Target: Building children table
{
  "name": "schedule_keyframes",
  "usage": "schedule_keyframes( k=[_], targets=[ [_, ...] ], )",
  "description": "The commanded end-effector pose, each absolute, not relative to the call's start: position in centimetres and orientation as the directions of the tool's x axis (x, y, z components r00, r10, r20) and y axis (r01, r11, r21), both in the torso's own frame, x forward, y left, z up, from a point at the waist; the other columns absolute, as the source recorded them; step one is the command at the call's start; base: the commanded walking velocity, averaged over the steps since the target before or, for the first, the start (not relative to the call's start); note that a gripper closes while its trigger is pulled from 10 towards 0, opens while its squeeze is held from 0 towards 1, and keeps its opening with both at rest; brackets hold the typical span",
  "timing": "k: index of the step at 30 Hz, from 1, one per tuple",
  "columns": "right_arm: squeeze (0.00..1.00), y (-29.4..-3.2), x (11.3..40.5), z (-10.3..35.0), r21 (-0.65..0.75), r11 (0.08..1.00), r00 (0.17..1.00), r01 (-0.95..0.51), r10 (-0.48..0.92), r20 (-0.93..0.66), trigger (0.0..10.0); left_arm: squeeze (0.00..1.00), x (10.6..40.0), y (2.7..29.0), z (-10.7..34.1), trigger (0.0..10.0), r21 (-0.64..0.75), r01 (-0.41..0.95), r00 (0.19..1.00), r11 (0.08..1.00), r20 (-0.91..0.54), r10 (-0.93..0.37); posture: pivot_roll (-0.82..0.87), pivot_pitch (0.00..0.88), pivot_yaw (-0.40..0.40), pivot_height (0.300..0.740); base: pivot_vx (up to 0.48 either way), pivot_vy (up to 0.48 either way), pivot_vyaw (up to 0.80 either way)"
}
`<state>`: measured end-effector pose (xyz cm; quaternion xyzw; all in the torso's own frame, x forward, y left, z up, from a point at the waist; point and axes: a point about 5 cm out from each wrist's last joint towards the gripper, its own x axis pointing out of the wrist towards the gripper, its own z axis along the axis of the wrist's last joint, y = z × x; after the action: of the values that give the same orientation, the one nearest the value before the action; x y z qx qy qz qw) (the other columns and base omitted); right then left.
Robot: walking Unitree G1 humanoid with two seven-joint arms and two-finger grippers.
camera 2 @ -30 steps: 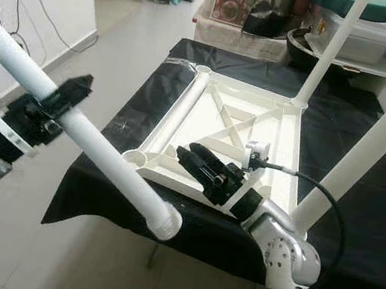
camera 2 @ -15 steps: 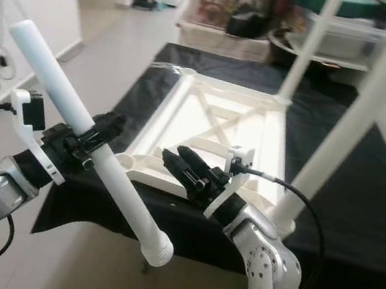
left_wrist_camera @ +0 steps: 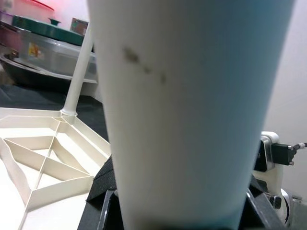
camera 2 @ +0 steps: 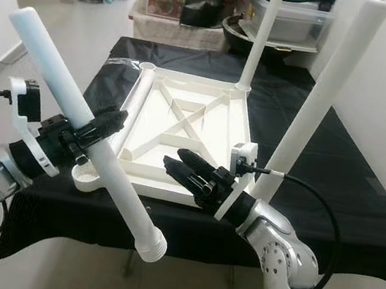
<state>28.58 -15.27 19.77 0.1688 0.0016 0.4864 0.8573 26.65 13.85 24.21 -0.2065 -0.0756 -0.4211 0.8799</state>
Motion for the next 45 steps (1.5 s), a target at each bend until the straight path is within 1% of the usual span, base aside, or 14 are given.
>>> schedule_keyframes(
  k=[1,11,23,27,31,42,45],
  targets=[
    [0.0,-14.7,28.3,20.2,0.277,0.435,0.489,-0.856,0.857,0.163,10.0,0.0,26.7,13.8,24.6,10.0,-0.278,0.785,0.619,0.554,0.315,-0.72,0.1,0.023,-0.024,0.74,0.0,0.0,-0.71],
    [0.0,-14.4,28.2,20.2,0.275,0.389,0.441,-0.879,0.883,0.161,10.0,0.0,27.1,13.5,24.6,10.0,-0.266,0.787,0.616,0.556,0.323,-0.718,0.1,0.018,-0.025,0.74,0.0,0.0,-0.71],
    [0.0,-14.3,28.4,20.4,0.261,0.391,0.441,-0.883,0.882,0.169,10.0,0.0,27.4,13.7,24.9,10.0,-0.254,0.793,0.609,0.553,0.329,-0.722,0.1,0.02,-0.022,0.74,0.0,0.0,-0.72],
    [0.0,-14.3,28.4,20.5,0.269,0.377,0.43,-0.886,0.885,0.178,10.0,0.0,27.4,13.7,24.9,10.0,-0.252,0.796,0.606,0.551,0.332,-0.723,0.1,0.02,-0.022,0.74,0.0,0.0,-0.73],
    [0.0,-14.4,28.6,20.8,0.263,0.391,0.445,-0.882,0.874,0.192,10.0,0.0,27.6,13.7,25.0,10.0,-0.248,0.796,0.605,0.552,0.336,-0.722,0.1,0.021,-0.021,0.74,0.0,0.0,-0.77],
    [0.0,-13.8,28.4,20.9,0.261,0.347,0.402,-0.901,0.894,0.199,10.0,0.0,27.6,13.4,25.4,10.0,-0.237,0.806,0.591,0.542,0.348,-0.727,0.11,0.018,-0.02,0.74,0.0,0.0,-0.8],
    [0.0,-13.6,28.4,21.1,0.248,0.348,0.4,-0.904,0.894,0.203,10.0,0.0,27.6,13.3,25.7,10.0,-0.232,0.81,0.587,0.539,0.355,-0.728,0.11,0.018,-0.023,0.74,0.0,0.0,-0.8]
  ],
)
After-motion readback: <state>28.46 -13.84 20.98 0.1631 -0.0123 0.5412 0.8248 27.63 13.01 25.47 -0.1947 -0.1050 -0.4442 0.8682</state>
